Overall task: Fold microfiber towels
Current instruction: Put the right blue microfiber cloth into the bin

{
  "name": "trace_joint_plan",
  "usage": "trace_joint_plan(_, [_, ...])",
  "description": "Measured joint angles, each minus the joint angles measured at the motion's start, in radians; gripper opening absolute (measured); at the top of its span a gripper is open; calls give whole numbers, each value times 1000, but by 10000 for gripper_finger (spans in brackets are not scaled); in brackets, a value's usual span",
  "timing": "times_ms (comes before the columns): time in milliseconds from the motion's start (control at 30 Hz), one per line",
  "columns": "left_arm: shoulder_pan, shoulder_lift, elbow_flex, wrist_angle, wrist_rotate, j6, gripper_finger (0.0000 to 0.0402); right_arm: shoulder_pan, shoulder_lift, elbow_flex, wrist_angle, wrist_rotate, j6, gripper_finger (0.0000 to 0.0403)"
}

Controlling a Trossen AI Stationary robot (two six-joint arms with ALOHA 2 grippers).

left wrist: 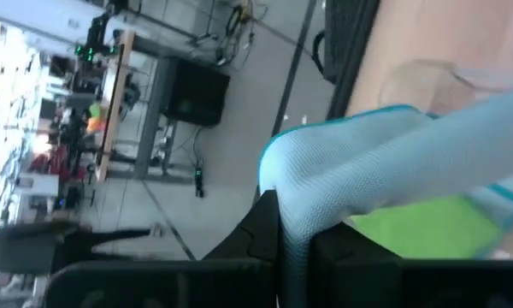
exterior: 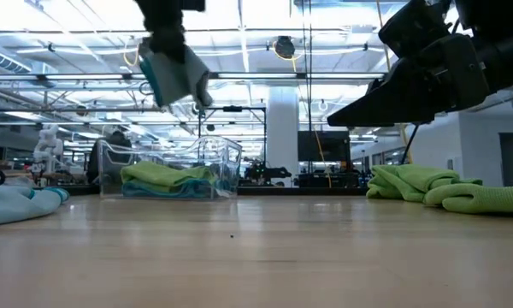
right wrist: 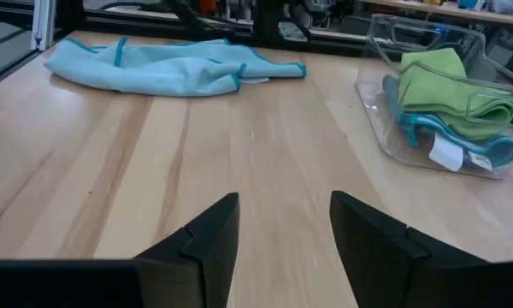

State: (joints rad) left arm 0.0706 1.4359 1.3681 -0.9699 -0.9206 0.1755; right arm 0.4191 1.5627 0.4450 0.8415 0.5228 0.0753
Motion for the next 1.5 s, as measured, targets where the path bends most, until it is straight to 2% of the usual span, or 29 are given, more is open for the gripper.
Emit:
trace_joint_plan(167, [62, 26, -96, 222, 109, 201, 10, 2, 0, 0, -1, -1, 0, 178])
trace_joint_plan(267, [73, 25, -159, 266, 119, 207, 12, -1, 0, 0, 2, 6, 9, 178])
trace_joint_plan(367, [75, 26, -207, 270, 118, 185, 21, -16, 1, 1, 64, 99, 14, 178])
trace_joint_plan(433, [76, 26, -228, 272, 119, 178, 18, -38, 1, 13, 133, 148, -41, 178])
trace_joint_plan(567, [84, 26, -249, 279, 122, 174, 10, -105, 1, 77, 235, 155, -207, 179])
trace_joint_plan(667, [101, 26, -258, 300, 126, 176, 17, -188, 7, 141, 217, 97, -250, 179])
trace_joint_plan(833, [146, 26, -269, 336, 128, 237, 10, -345, 25, 220, 134, -74, -255, 179])
trace_joint_plan(1067, [212, 25, -269, 373, 193, 238, 20, -527, 118, 348, 95, -310, -99, 179])
trace_joint_plan(1200, [244, 24, -269, 377, 236, 232, 10, -558, 234, 497, -18, -317, -82, 179])
trace_joint_plan(1367, [264, 24, -269, 377, 268, 178, 16, -599, 364, 689, -140, -238, -95, 179])
trace_joint_plan(1500, [265, 24, -269, 367, 294, 161, 24, -629, 440, 789, -160, -284, -71, 179])
